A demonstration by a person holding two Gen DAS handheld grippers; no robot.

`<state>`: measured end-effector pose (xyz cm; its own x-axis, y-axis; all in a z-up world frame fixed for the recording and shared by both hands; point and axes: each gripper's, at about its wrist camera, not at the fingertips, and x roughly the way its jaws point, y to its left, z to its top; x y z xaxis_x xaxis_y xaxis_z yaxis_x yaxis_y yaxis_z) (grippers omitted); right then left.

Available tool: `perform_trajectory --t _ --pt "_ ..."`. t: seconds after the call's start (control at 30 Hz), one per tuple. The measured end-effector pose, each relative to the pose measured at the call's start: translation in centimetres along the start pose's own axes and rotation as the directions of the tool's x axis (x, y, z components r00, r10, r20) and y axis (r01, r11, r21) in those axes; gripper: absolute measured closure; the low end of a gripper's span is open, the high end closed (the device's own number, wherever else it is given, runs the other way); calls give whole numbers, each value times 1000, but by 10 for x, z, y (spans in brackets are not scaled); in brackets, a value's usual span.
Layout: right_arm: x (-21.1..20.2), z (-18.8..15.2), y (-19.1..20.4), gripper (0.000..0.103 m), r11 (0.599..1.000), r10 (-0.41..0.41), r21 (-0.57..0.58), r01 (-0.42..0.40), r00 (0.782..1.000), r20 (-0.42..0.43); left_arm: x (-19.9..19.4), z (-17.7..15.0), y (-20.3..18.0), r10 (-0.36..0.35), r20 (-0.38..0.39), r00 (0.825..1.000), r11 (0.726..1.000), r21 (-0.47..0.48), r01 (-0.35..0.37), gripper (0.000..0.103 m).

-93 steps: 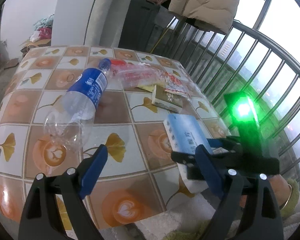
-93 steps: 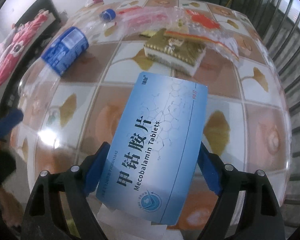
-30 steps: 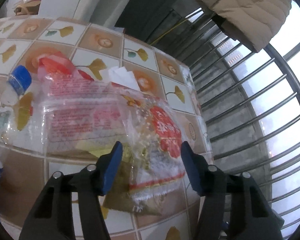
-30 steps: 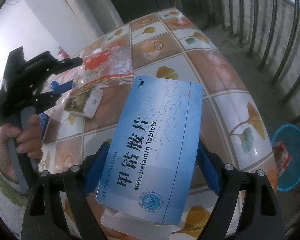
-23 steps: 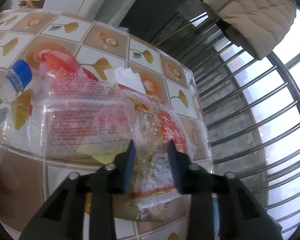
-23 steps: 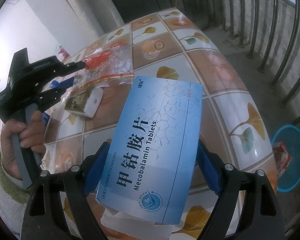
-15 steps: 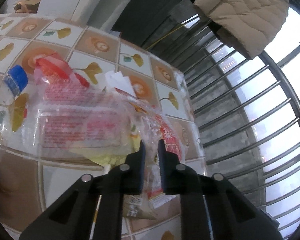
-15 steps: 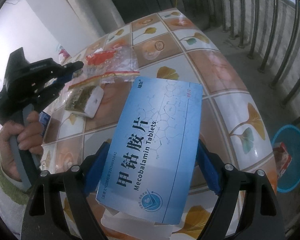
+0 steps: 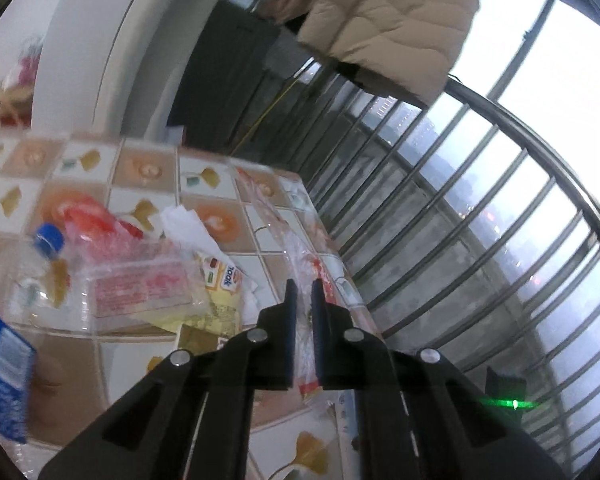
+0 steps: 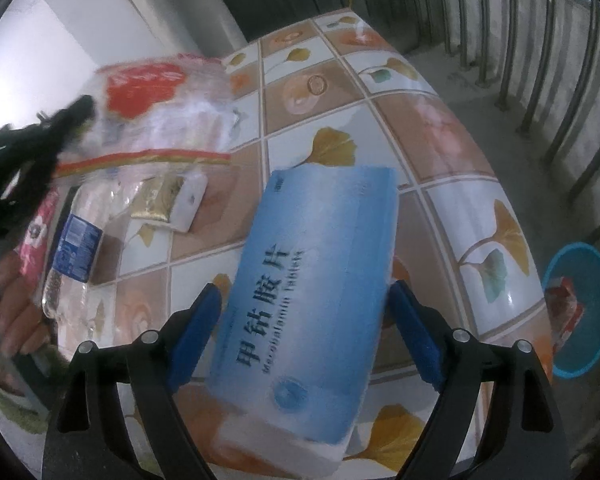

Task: Collect trash
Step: 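Carry the box and clear wrapper over the blue wastebasket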

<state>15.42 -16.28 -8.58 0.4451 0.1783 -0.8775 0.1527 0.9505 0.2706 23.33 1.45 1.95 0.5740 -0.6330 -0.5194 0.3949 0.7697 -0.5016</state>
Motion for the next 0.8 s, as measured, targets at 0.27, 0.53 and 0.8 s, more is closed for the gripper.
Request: perform_trajectory --t 0.27,0.53,0.8 --pt "7 -12 17 9 995 -68 -75 68 998 -5 -36 -23 -13 36 24 999 993 110 -38 97" --pt "6 -14 12 8 998 -46 -44 47 999 24 -49 -30 -7 42 41 998 995 92 -45 97" --pt "7 -22 22 8 989 -95 -110 99 995 42 -54 -31 -4 41 47 998 996 76 -45 97"
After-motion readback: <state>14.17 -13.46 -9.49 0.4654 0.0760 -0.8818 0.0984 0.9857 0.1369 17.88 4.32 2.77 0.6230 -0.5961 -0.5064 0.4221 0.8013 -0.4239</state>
